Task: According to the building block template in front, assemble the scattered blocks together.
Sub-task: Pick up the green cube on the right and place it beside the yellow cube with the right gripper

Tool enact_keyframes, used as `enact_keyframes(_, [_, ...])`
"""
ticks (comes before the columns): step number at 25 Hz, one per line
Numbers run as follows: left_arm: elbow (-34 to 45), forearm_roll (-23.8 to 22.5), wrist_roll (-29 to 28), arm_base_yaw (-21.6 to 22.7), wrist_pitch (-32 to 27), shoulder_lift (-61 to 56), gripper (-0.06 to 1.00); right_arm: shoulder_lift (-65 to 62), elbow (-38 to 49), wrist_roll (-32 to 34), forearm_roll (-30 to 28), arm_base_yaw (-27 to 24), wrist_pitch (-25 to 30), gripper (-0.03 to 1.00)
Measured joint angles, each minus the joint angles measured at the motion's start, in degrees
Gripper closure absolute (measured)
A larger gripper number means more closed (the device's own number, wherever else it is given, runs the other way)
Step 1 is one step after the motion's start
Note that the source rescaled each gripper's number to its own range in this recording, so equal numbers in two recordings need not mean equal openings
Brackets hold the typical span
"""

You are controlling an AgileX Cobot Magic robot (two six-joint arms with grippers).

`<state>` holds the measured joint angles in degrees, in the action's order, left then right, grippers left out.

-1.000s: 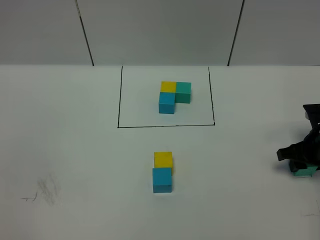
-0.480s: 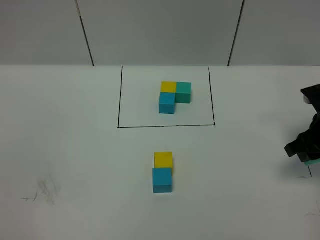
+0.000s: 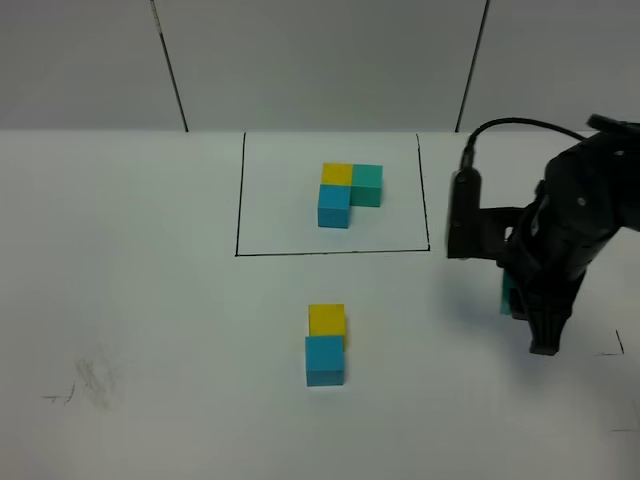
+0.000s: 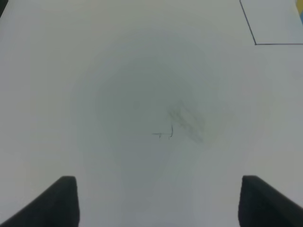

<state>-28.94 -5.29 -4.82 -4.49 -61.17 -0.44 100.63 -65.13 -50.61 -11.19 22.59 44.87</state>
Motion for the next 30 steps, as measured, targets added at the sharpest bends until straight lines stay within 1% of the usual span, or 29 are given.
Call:
enact_keyframes(3, [0.0, 0.0, 0.0, 0.0, 0.0, 0.0, 0.43, 3.1, -2.5, -1.7, 0.1, 2.5, -1.2, 0.95])
enact_keyframes(6, [0.0, 0.0, 0.0, 0.0, 0.0, 0.0, 0.43, 6.2, -6.6, -5.1, 2.6, 4.2, -1.4, 0.95])
enact_keyframes(8, [0.0, 0.0, 0.0, 0.0, 0.0, 0.0, 0.43, 8.1, -9.4, -9.1, 6.4, 4.8, -0.6, 0.95])
enact_keyframes(12, [0.0, 0.0, 0.0, 0.0, 0.0, 0.0, 0.43, 11.1, -15.3, -17.1, 17.7, 5.1, 3.4, 0.95])
enact_keyframes(15, [0.0, 0.0, 0.0, 0.0, 0.0, 0.0, 0.43, 12.8, -18.2, -19.5, 22.4, 5.1, 6.0, 0.95])
enact_keyframes(20, [0.0, 0.0, 0.0, 0.0, 0.0, 0.0, 0.43, 14.0, -18.8, -20.0, 24.0, 5.3, 6.6, 0.95])
enact_keyframes(26, [0.0, 0.0, 0.0, 0.0, 0.0, 0.0, 0.43, 16.6, -18.8, -19.6, 24.9, 6.4, 3.7, 0.95])
enact_keyframes(30, [0.0, 0.0, 0.0, 0.0, 0.0, 0.0, 0.43, 18.0, -18.8, -19.1, 25.0, 6.8, 2.7, 0.95])
